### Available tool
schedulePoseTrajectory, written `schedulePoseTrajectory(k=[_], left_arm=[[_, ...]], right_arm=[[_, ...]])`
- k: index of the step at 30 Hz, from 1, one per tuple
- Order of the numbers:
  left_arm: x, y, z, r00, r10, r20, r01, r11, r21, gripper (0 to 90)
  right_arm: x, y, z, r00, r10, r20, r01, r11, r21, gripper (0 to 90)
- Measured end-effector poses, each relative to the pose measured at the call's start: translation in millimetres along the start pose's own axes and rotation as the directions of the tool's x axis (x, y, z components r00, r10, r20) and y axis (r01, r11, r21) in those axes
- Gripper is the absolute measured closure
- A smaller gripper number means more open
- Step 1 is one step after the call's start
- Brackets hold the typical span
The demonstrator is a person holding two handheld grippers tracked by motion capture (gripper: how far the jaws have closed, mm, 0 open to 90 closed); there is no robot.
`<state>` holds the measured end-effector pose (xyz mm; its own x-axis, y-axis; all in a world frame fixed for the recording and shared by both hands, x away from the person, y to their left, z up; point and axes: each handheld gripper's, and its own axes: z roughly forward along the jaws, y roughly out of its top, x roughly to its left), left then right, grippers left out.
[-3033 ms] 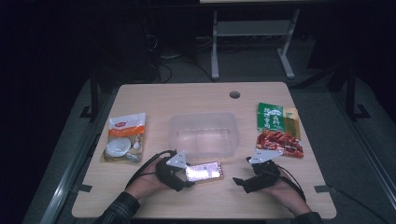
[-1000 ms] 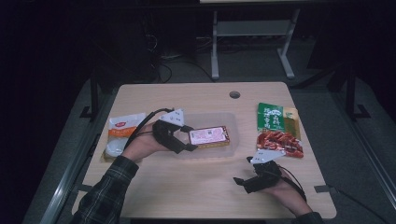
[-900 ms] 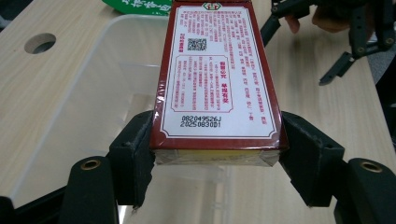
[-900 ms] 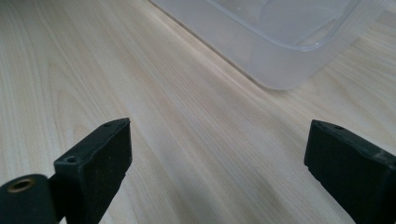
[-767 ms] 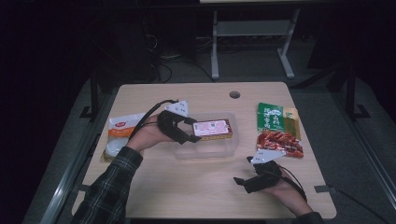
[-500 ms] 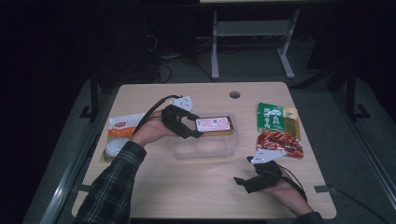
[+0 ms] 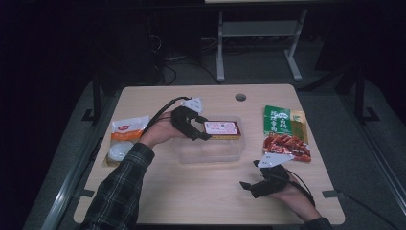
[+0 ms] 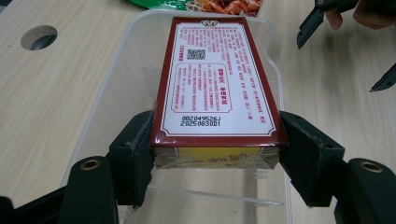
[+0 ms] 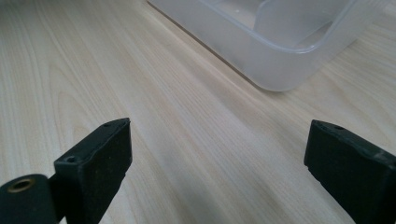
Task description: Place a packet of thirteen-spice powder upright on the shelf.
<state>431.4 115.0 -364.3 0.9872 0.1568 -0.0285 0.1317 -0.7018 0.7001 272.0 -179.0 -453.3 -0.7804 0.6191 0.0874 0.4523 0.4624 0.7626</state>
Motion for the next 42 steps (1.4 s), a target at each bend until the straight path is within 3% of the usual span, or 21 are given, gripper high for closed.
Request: schedulePoseTrajectory(k=[15,23,28,36,42], left_arm=[[1.6,4.3,1.8,0.9999,0.01,0.008,-0.01,0.9996,-0.027,31.9],[1.7,16.3,1.9,0.9996,0.026,0.006,-0.026,0.999,-0.036,31.8],[2.2,22.1,3.6,0.9997,0.021,0.01,-0.02,0.9969,-0.076,31.8],[2.4,31.4,8.8,0.9991,0.04,0.012,-0.039,0.9958,-0.083,31.8],[1.9,40.7,14.8,0.9993,0.033,0.015,-0.032,0.9951,-0.093,31.7]], right_arm=[[-1.0,0.0,-0.1,1.0,-0.002,0.002,0.002,1.0,-0.002,7.1],[-1.2,-0.1,-0.8,1.0,-0.001,0.004,0.001,1.0,-0.004,7.1],[-1.3,-0.1,-0.6,1.0,-0.001,0.003,0.001,1.0,-0.004,7.1],[-0.9,0.2,-0.2,1.0,0.005,0.004,-0.005,1.0,-0.002,7.1],[-0.9,0.2,-0.2,1.0,0.006,0.001,-0.006,1.0,-0.003,7.1]])
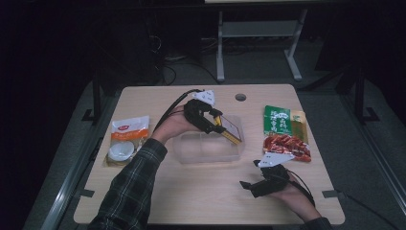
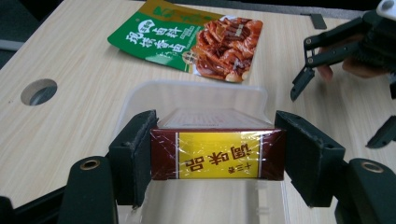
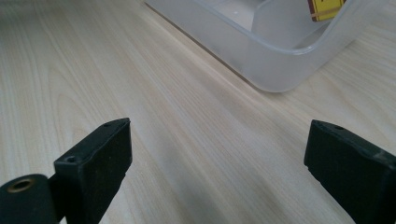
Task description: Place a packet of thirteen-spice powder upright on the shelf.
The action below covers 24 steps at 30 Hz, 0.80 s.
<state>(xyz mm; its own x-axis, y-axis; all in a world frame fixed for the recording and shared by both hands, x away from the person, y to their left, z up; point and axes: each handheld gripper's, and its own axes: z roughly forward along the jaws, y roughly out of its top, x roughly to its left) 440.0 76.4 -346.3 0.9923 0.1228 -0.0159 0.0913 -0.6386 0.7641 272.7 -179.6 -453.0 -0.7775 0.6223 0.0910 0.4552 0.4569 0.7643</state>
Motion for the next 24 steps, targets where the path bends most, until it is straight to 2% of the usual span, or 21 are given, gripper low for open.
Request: schedulePoseTrajectory(k=[7,8,14,20,24], left_arm=[[1.0,3.8,6.9,0.9998,-0.017,0.004,0.017,0.9993,-0.034,31.7],[1.4,5.8,10.0,0.9997,-0.022,0.007,0.022,0.9982,-0.056,31.7],[1.4,8.4,18.6,0.9996,-0.026,0.011,0.027,0.9968,-0.075,31.7],[0.5,11.3,30.1,0.9998,-0.015,0.01,0.016,0.9975,-0.069,31.7],[-0.7,11.7,39.1,0.9996,-0.022,0.014,0.023,0.9975,-0.067,31.7]], right_arm=[[0.2,0.2,-0.1,1.0,0.001,0.001,-0.001,1.0,0.001,7.1],[0.2,0.3,0.1,1.0,-0.004,-0.001,0.004,1.0,0.0,7.1],[0.1,0.3,0.4,1.0,-0.003,-0.001,0.003,1.0,-0.001,7.1],[0.4,0.4,0.2,1.0,-0.002,-0.003,0.002,1.0,-0.003,7.1],[0.4,0.3,0.1,1.0,-0.003,-0.005,0.003,1.0,-0.004,7.1]])
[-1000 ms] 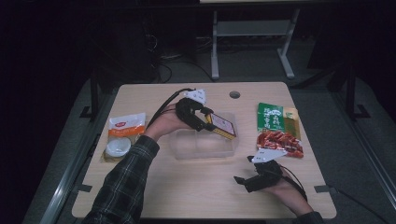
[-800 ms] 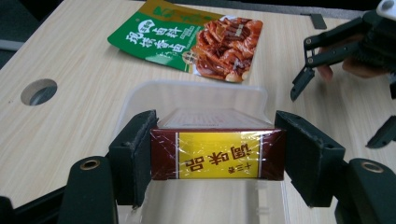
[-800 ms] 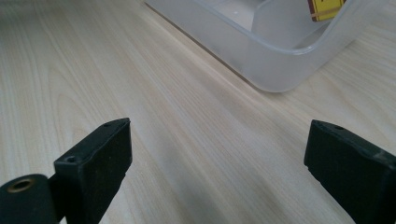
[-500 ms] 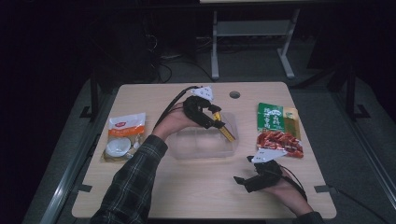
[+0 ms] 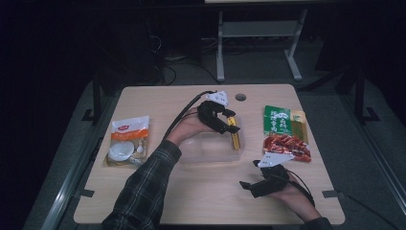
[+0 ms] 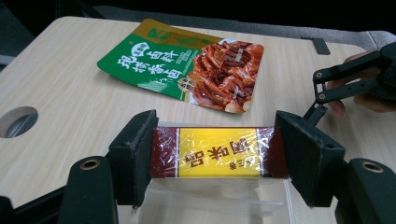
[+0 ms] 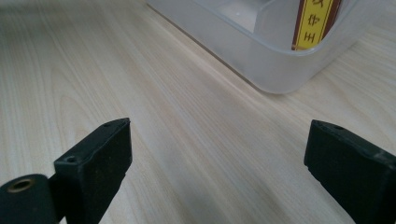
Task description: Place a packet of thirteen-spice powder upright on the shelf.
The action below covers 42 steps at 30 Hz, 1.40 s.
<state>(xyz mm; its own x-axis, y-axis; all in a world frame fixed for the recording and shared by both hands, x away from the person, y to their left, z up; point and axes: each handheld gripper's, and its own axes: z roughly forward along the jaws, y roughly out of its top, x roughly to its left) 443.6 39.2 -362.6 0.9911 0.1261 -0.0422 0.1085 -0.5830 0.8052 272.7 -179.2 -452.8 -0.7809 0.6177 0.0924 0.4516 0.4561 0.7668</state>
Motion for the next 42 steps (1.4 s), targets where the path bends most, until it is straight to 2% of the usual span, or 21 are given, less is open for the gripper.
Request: schedulePoseTrajectory(k=[8,13,17,19,23,27,31,34,39,42], left_arm=[[-1.8,-3.9,14.8,0.9999,-0.01,0.012,0.009,0.9992,0.04,31.6],[-1.7,-5.4,16.0,0.9998,-0.016,0.008,0.015,0.9996,0.023,31.3],[-3.3,-5.1,14.1,0.9999,-0.014,-0.006,0.014,0.9997,0.018,27.6],[-6.7,-3.9,10.3,0.9997,-0.01,-0.021,0.01,0.9997,0.022,24.0],[-13.1,-4.0,-2.3,0.9992,-0.018,-0.035,0.017,0.9998,-0.012,20.8],[-21.3,-6.2,-18.1,0.9978,-0.027,-0.061,0.025,0.9995,-0.018,19.0],[-30.0,-12.3,-34.8,0.9967,-0.034,-0.074,0.035,0.9994,0.007,19.1],[-36.9,-18.8,-44.9,0.9949,-0.061,-0.081,0.063,0.9978,0.02,19.0],[-47.4,-31.4,-57.4,0.9922,-0.076,-0.099,0.081,0.9955,0.049,19.0],[-51.5,-38.4,-62.1,0.9899,-0.086,-0.113,0.092,0.9946,0.049,19.0]], right_arm=[[0.1,0.0,0.2,1.0,-0.003,-0.001,0.003,1.0,-0.001,7.1],[0.2,0.0,-0.1,1.0,-0.003,-0.002,0.003,1.0,-0.001,7.1],[0.1,0.0,0.1,1.0,-0.003,-0.003,0.003,1.0,-0.001,7.1],[0.2,0.0,0.1,1.0,-0.001,-0.004,0.001,1.0,0.001,7.1],[0.4,0.0,0.4,1.0,-0.002,-0.005,0.002,1.0,0.001,7.1],[0.2,0.0,0.5,1.0,0.002,-0.005,-0.002,1.0,0.006,7.1],[0.1,-0.1,1.4,1.0,0.002,-0.004,-0.002,1.0,0.007,7.1],[0.3,0.1,2.3,1.0,0.004,-0.002,-0.004,1.0,0.011,7.1],[0.7,0.1,2.9,1.0,-0.005,0.0,0.005,1.0,0.014,7.1],[0.8,0.0,3.1,1.0,-0.005,-0.002,0.005,1.0,0.014,7.1]])
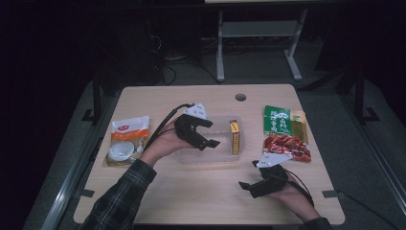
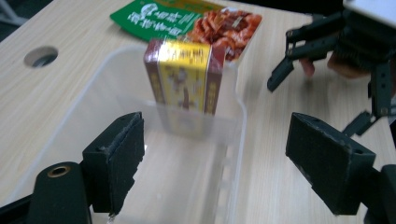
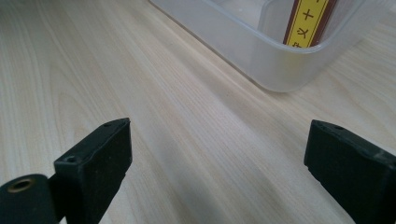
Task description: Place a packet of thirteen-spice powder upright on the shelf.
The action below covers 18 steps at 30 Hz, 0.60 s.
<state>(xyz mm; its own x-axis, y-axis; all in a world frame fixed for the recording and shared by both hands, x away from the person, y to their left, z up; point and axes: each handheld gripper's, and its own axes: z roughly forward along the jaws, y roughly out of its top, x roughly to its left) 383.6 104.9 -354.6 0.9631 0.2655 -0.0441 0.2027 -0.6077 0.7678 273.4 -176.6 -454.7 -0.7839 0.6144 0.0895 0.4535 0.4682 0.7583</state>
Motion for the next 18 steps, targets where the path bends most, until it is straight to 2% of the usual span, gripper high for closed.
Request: schedulePoseTrajectory(k=[1,5,9,13,18], left_arm=[[-3.3,-7.9,-5.0,0.9998,-0.015,-0.012,0.015,0.9999,-0.005,19.0],[-11.5,-23.4,-14.4,0.999,-0.028,-0.037,0.027,0.9996,-0.007,19.0],[-21.9,-37.6,-22.3,0.9972,-0.024,-0.071,0.024,0.9997,-0.001,19.1],[-32.1,-54.8,-30.1,0.9939,-0.057,-0.095,0.053,0.998,-0.035,19.4],[-47.9,-78.2,-37.4,0.9913,-0.076,-0.107,0.07,0.9962,-0.052,19.6]], right_arm=[[-0.1,-0.1,0.1,1.0,0.0,0.0,0.0,1.0,0.0,7.1],[-0.1,-0.1,-0.3,1.0,0.006,-0.002,-0.006,1.0,0.001,7.1],[-0.3,-0.3,0.5,1.0,0.007,0.0,-0.007,1.0,0.002,7.1],[0.0,-0.4,0.4,1.0,0.008,0.003,-0.008,1.0,0.005,7.1],[0.0,-0.5,0.4,0.9999,0.009,0.005,-0.01,1.0,0.009,7.1]])
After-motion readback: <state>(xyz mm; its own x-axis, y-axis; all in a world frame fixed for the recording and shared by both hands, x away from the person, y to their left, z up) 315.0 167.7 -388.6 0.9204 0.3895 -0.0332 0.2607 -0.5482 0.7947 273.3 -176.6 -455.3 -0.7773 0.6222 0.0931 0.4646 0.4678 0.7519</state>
